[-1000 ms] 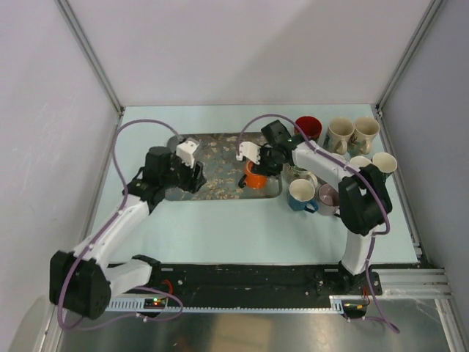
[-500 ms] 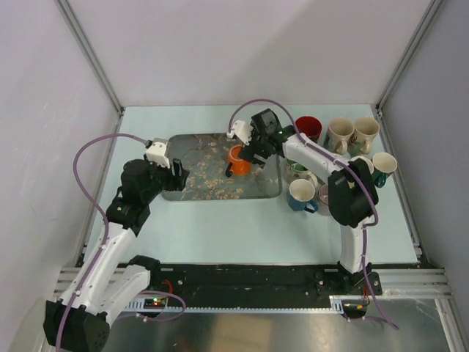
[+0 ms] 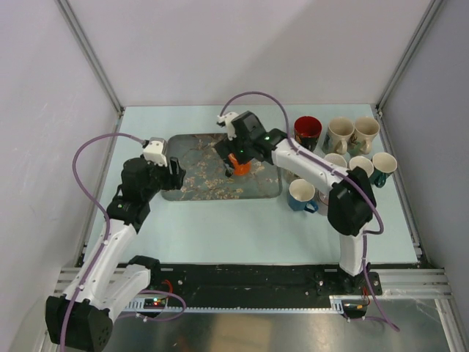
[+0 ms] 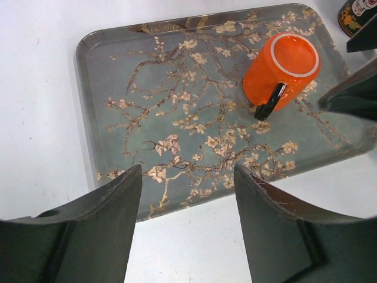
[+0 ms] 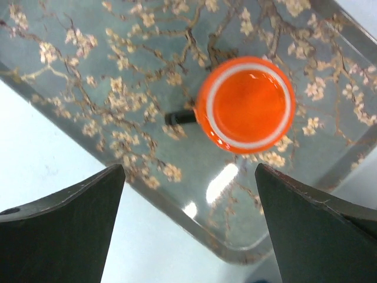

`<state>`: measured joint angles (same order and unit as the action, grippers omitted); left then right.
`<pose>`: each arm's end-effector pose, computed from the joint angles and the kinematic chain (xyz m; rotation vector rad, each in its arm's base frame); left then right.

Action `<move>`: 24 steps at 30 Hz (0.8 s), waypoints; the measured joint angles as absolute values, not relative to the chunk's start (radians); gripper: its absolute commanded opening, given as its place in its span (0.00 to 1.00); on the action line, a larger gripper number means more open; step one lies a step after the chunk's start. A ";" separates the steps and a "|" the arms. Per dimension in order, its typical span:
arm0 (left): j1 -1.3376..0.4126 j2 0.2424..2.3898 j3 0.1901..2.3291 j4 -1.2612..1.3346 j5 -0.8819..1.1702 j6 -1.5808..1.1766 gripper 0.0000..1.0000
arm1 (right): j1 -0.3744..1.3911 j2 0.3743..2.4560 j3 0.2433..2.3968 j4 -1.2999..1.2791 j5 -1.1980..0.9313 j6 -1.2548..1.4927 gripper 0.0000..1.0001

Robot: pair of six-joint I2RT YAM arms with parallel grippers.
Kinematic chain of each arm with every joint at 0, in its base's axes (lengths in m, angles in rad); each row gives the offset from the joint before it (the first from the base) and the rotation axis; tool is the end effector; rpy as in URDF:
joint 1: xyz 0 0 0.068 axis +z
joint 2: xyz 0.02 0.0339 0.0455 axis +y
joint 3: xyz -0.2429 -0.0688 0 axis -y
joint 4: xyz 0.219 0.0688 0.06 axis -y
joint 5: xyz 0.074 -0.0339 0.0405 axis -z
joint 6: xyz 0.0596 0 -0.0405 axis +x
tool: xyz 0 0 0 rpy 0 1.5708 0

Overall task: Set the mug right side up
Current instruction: Move the cup to the tray, then turn over the cup on the tray.

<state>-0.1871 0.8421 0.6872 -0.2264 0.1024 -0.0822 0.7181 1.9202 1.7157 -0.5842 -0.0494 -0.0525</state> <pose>0.2028 -0.0446 0.2706 0.1705 1.9528 -0.2774 0.3173 0.2811 0.2613 -0.9212 2.2065 0.3779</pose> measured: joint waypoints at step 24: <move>-0.160 0.846 0.691 -0.227 0.112 -0.082 0.68 | 0.773 2.054 1.526 -0.187 0.459 -0.303 1.00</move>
<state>-0.1600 0.8463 0.6910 -0.2268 0.1120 -0.0822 0.7734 2.0541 1.5261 -0.1875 0.4595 -0.3035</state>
